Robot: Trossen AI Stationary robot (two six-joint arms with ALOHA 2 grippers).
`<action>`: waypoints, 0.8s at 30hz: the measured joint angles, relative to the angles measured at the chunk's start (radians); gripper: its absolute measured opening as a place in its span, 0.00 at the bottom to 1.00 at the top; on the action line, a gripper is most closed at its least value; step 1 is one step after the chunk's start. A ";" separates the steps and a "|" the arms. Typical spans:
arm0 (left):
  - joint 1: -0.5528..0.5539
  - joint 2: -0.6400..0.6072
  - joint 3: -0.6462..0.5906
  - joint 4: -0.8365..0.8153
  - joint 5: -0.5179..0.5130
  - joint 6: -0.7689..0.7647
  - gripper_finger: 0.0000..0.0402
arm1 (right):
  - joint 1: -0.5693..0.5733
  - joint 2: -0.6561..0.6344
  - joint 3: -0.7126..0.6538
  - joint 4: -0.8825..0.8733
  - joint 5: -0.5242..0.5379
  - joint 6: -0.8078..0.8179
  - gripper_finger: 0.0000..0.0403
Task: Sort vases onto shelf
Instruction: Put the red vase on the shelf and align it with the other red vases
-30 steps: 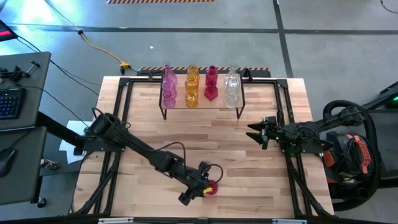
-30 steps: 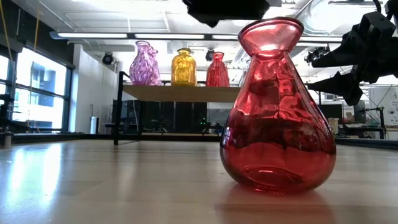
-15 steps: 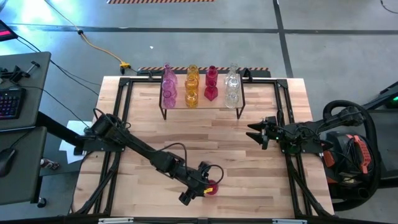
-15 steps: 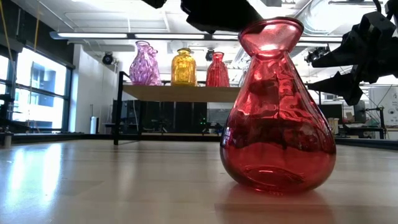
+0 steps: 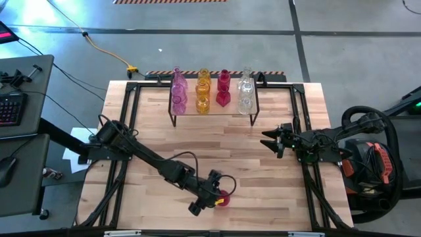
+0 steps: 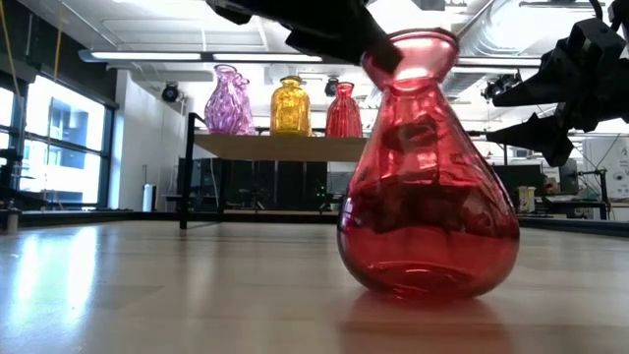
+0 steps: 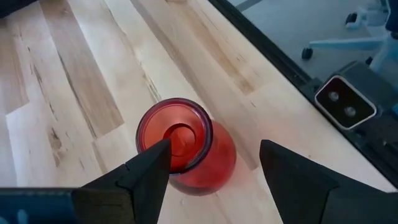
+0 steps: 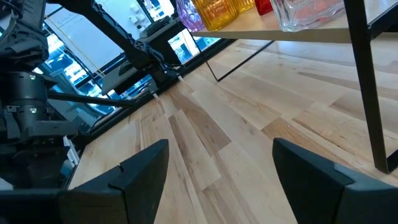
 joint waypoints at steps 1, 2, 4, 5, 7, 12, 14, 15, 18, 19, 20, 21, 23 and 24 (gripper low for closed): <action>0.002 -0.001 0.000 -0.008 -0.001 0.000 0.59 | 0.000 0.000 0.000 0.000 0.000 0.000 0.67; 0.003 -0.001 0.000 -0.015 -0.002 -0.004 0.59 | 0.000 0.000 0.000 0.000 0.000 0.000 0.67; 0.006 -0.001 0.001 -0.030 -0.004 -0.014 0.59 | 0.000 0.000 0.000 0.000 0.000 0.000 0.67; 0.007 0.000 0.000 -0.035 -0.004 -0.017 0.59 | 0.000 0.000 0.000 0.000 0.000 0.000 0.67; 0.007 0.002 -0.002 -0.041 -0.002 -0.018 0.59 | 0.000 0.000 0.000 0.000 0.000 0.000 0.67; 0.007 0.002 -0.002 -0.030 -0.001 -0.018 0.59 | 0.000 0.000 0.000 0.000 0.000 0.000 0.67; 0.007 0.002 -0.002 -0.022 -0.001 -0.018 0.59 | 0.000 0.000 0.000 0.000 0.000 0.000 0.67; 0.007 0.002 -0.002 -0.020 -0.001 -0.016 0.59 | 0.000 0.000 0.000 0.000 0.000 0.000 0.67; 0.007 0.002 -0.002 -0.017 -0.001 -0.005 0.58 | 0.000 0.000 0.000 0.000 0.000 0.000 0.67; 0.007 0.002 -0.002 -0.017 -0.001 -0.004 0.57 | 0.000 0.000 0.000 0.000 0.000 0.000 0.67; 0.007 0.002 -0.002 -0.017 -0.001 -0.004 0.56 | 0.000 0.000 0.000 0.000 0.000 0.000 0.67; 0.007 0.002 -0.002 -0.017 -0.001 -0.003 0.54 | 0.000 0.000 0.000 0.000 0.000 0.000 0.67; 0.008 0.002 -0.002 -0.017 -0.001 -0.002 0.50 | 0.000 0.000 0.000 0.000 0.000 0.000 0.67; 0.008 0.002 -0.002 -0.017 -0.001 -0.002 0.48 | 0.000 0.000 0.000 0.000 0.000 0.000 0.67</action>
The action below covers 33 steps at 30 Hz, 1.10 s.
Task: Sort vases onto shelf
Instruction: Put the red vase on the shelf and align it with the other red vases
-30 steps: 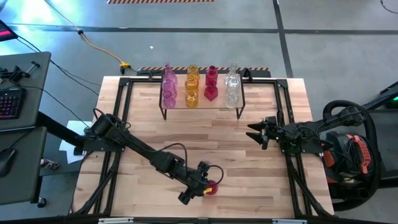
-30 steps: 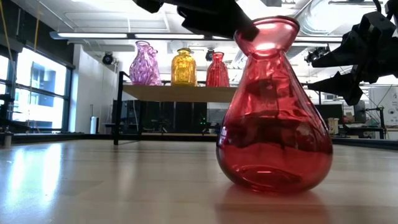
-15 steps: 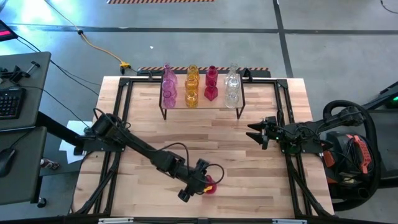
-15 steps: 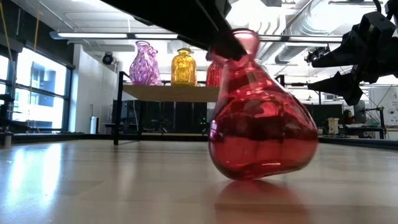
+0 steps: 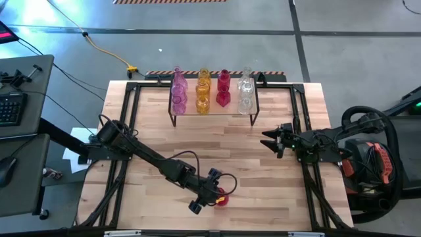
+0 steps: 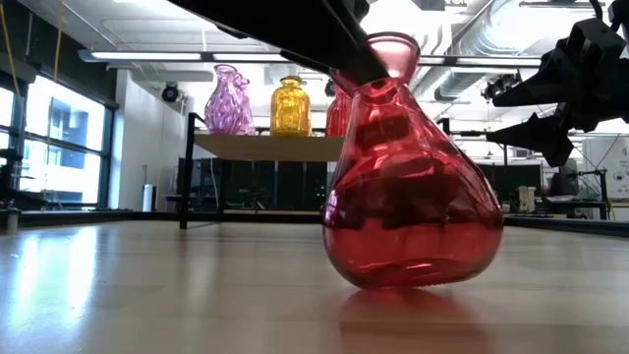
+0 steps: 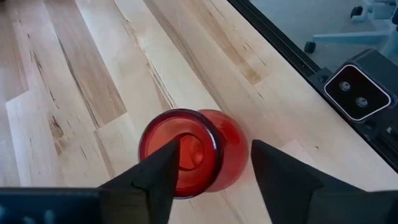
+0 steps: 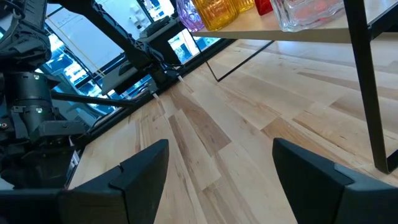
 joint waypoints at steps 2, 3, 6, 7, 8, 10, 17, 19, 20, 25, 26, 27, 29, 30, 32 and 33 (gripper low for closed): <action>0.000 0.000 0.000 0.000 0.000 0.000 0.43 | 0.000 0.000 0.000 0.000 0.000 0.000 0.67; 0.000 0.000 0.000 0.000 0.000 0.000 0.41 | 0.000 0.000 0.000 0.000 0.000 0.000 0.67; 0.000 0.000 0.000 0.000 0.000 0.000 0.34 | 0.000 0.000 0.000 0.000 0.000 0.000 0.67; 0.000 0.000 0.000 0.000 0.000 0.000 0.32 | 0.000 0.000 0.000 0.000 0.000 0.000 0.67; 0.000 0.000 0.000 -0.002 -0.001 0.000 0.30 | 0.000 0.000 0.000 0.000 0.000 0.000 0.67; 0.000 0.000 0.000 -0.009 -0.013 0.000 0.25 | 0.000 0.000 0.000 0.000 0.000 0.000 0.67; 0.002 0.000 0.000 -0.022 -0.032 0.000 0.09 | 0.000 0.000 0.000 0.000 0.000 0.000 0.67; 0.001 0.000 0.000 -0.029 -0.031 0.000 0.04 | 0.000 0.000 0.000 0.000 0.000 0.000 0.67; 0.000 0.000 0.000 -0.031 -0.034 0.000 0.03 | 0.000 0.000 0.000 0.000 0.000 0.000 0.67; 0.000 0.000 0.000 -0.036 -0.043 -0.008 0.03 | 0.000 0.000 0.000 0.000 0.000 0.000 0.67; 0.000 0.000 0.000 -0.037 -0.043 -0.008 0.02 | 0.000 0.000 0.000 0.000 0.000 0.000 0.67; 0.000 0.000 0.000 -0.039 -0.043 -0.008 0.02 | 0.000 0.000 0.000 0.000 0.000 0.000 0.67; 0.000 0.000 0.001 -0.043 -0.043 -0.008 0.02 | 0.000 0.000 0.000 0.000 0.000 0.000 0.67; 0.000 -0.002 0.001 -0.047 -0.044 -0.008 0.02 | 0.000 0.000 0.000 0.000 0.000 0.000 0.67; 0.000 -0.010 0.001 -0.062 -0.053 -0.008 0.02 | 0.000 0.000 0.000 0.000 0.000 0.000 0.67; 0.000 -0.017 0.001 -0.073 -0.061 -0.007 0.02 | 0.000 0.000 0.000 0.000 0.000 0.000 0.67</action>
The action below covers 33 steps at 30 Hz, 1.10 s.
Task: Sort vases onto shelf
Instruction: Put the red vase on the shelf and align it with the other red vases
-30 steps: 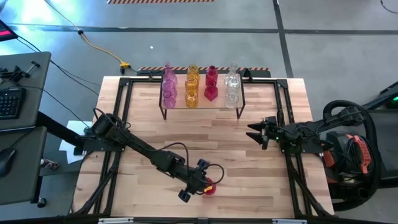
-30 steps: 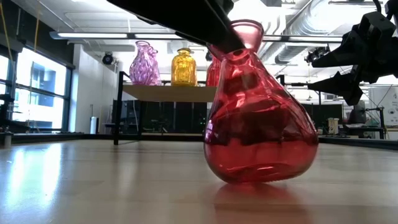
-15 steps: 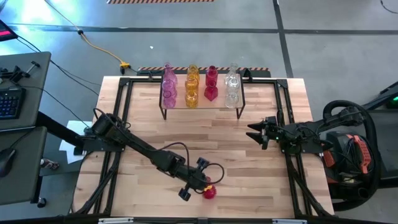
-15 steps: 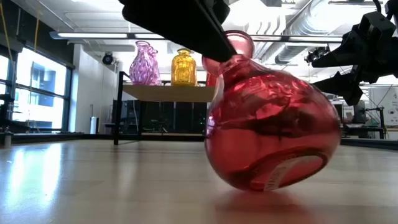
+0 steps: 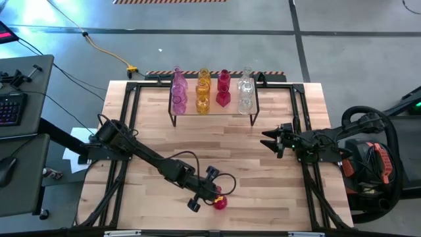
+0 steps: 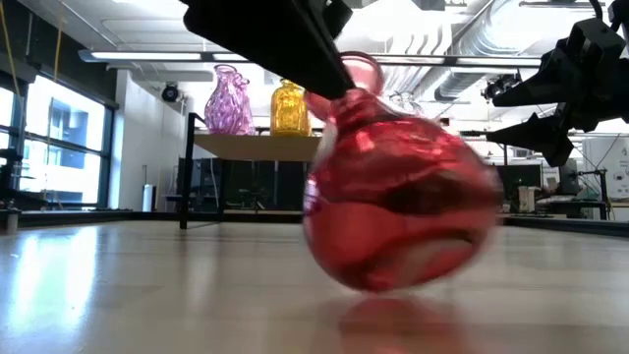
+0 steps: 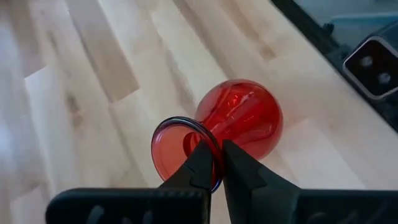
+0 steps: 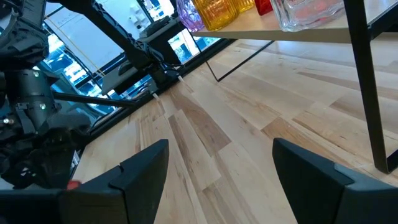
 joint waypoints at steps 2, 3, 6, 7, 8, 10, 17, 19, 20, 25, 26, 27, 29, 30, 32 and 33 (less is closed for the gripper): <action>-0.003 -0.012 0.015 -0.041 -0.017 0.008 0.02 | 0.000 0.000 0.000 0.000 0.000 0.000 0.67; -0.003 -0.018 0.031 -0.062 -0.028 0.018 0.02 | 0.000 0.000 0.000 0.000 0.000 0.000 0.67; -0.002 -0.023 0.090 -0.154 -0.074 0.053 0.02 | 0.000 0.000 0.000 0.000 0.000 0.000 0.67; -0.002 -0.023 0.109 -0.197 -0.091 0.065 0.02 | 0.000 0.000 0.000 0.000 0.000 0.000 0.67; 0.000 -0.023 0.130 -0.241 -0.107 0.078 0.02 | 0.000 0.000 0.000 0.000 0.000 0.000 0.67; 0.006 -0.023 0.163 -0.300 -0.135 0.105 0.02 | 0.000 0.000 0.000 0.000 0.000 0.000 0.67; 0.074 -0.023 0.223 -0.439 -0.214 0.203 0.02 | 0.000 0.000 0.000 0.000 0.000 0.000 0.67; 0.102 -0.023 0.232 -0.469 -0.222 0.231 0.02 | 0.000 0.000 0.000 0.000 0.000 0.000 0.67; 0.118 -0.023 0.241 -0.494 -0.222 0.246 0.02 | 0.000 0.000 0.000 0.000 0.000 0.000 0.67; 0.199 -0.022 0.303 -0.574 -0.244 0.329 0.02 | 0.000 0.000 0.000 0.000 0.000 0.000 0.67; 0.215 -0.022 0.317 -0.591 -0.256 0.342 0.02 | 0.000 0.000 0.000 0.000 0.000 0.000 0.67; 0.231 -0.022 0.332 -0.605 -0.267 0.357 0.02 | 0.000 0.000 0.000 0.000 0.000 0.000 0.67; 0.265 -0.022 0.365 -0.618 -0.279 0.381 0.02 | 0.000 0.000 0.000 0.000 0.000 0.000 0.67; 0.281 -0.023 0.377 -0.619 -0.282 0.390 0.02 | 0.000 0.000 0.000 0.000 0.000 0.000 0.67; 0.313 -0.023 0.399 -0.635 -0.284 0.405 0.02 | 0.000 0.000 0.000 0.000 0.000 0.000 0.67; 0.327 -0.022 0.412 -0.646 -0.284 0.412 0.02 | 0.000 0.000 0.000 0.000 0.000 0.000 0.67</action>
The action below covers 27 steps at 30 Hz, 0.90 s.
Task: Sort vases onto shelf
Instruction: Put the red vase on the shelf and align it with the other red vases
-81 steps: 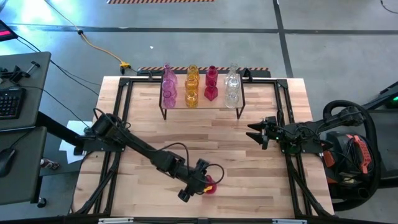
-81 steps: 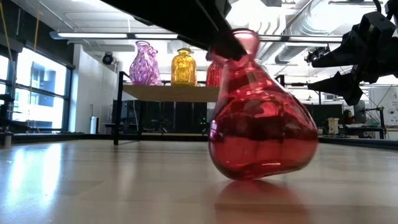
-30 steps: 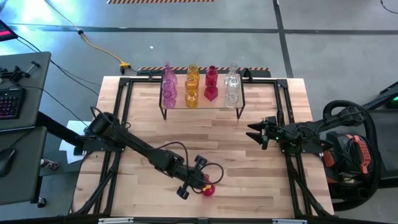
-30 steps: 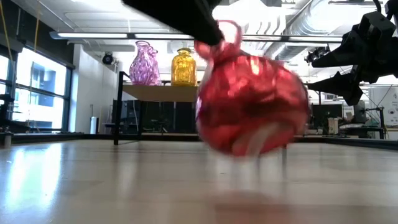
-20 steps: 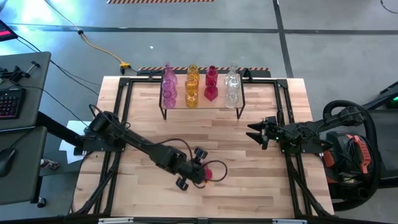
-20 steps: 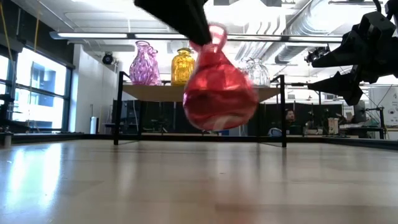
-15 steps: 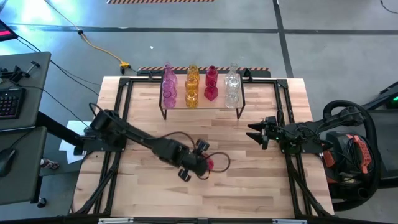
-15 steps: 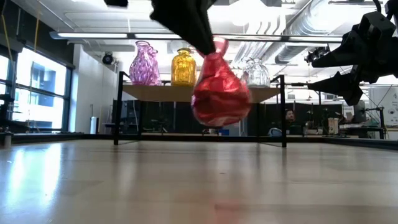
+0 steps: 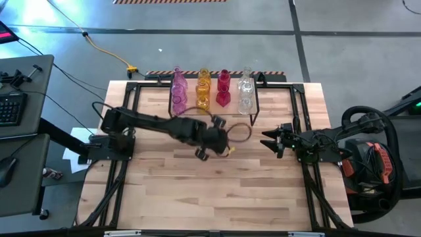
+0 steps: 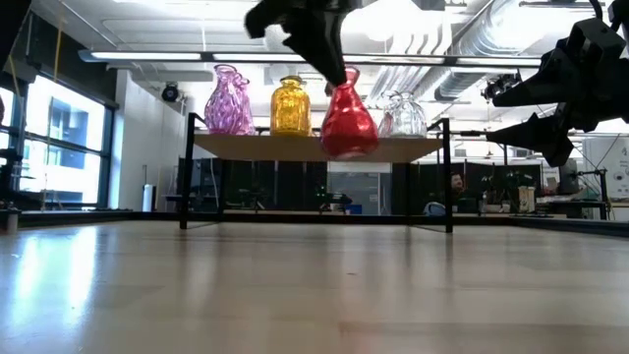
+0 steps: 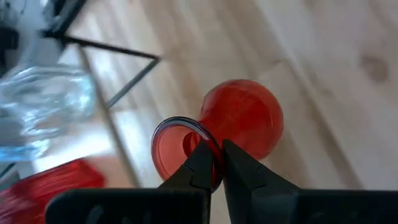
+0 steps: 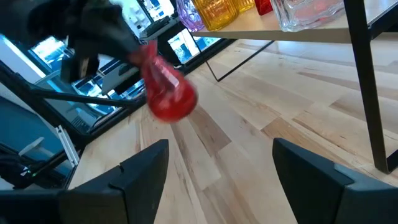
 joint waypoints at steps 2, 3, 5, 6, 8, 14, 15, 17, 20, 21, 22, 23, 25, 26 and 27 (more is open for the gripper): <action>0.028 0.000 0.030 -0.008 -0.001 0.014 0.02 | 0.000 0.000 0.000 0.000 0.000 0.000 0.67; 0.040 -0.001 0.038 -0.005 -0.005 0.020 0.02 | 0.000 0.000 0.000 0.000 0.000 0.000 0.67; 0.062 -0.001 0.051 -0.013 -0.013 0.031 0.02 | 0.000 0.000 0.000 0.000 0.000 0.000 0.67; 0.073 0.000 0.058 -0.019 -0.015 0.034 0.02 | 0.000 0.000 0.000 0.000 0.000 0.000 0.67; 0.094 0.000 0.075 -0.015 -0.016 0.043 0.02 | 0.000 0.000 0.000 0.000 0.000 0.000 0.67; 0.137 0.000 0.093 -0.004 -0.042 0.076 0.02 | 0.000 0.000 0.000 0.000 0.000 0.000 0.67; 0.142 0.000 0.093 -0.003 -0.044 0.084 0.02 | 0.000 0.000 0.000 0.000 0.000 0.000 0.67; 0.148 0.000 0.093 -0.005 -0.044 0.097 0.02 | 0.000 0.000 0.000 0.000 0.000 0.000 0.67; 0.155 0.000 0.093 -0.004 -0.050 0.113 0.02 | 0.000 0.000 0.000 0.000 0.000 0.000 0.67; 0.155 0.000 0.093 -0.004 -0.056 0.117 0.02 | 0.000 0.000 0.000 0.000 0.000 0.000 0.67; 0.155 0.000 0.093 -0.004 -0.062 0.120 0.02 | 0.000 0.000 0.000 0.000 0.000 0.000 0.67; 0.155 0.000 0.093 -0.004 -0.066 0.127 0.02 | 0.000 0.000 0.000 0.000 0.000 0.000 0.67; 0.155 0.000 0.104 -0.010 -0.084 0.139 0.02 | 0.000 0.000 0.000 0.000 0.000 0.000 0.67; 0.155 0.000 0.112 -0.012 -0.092 0.148 0.02 | 0.000 0.000 0.000 0.000 0.000 0.000 0.67; 0.155 0.000 0.120 -0.011 -0.099 0.160 0.02 | 0.000 0.000 0.000 0.000 0.000 0.000 0.67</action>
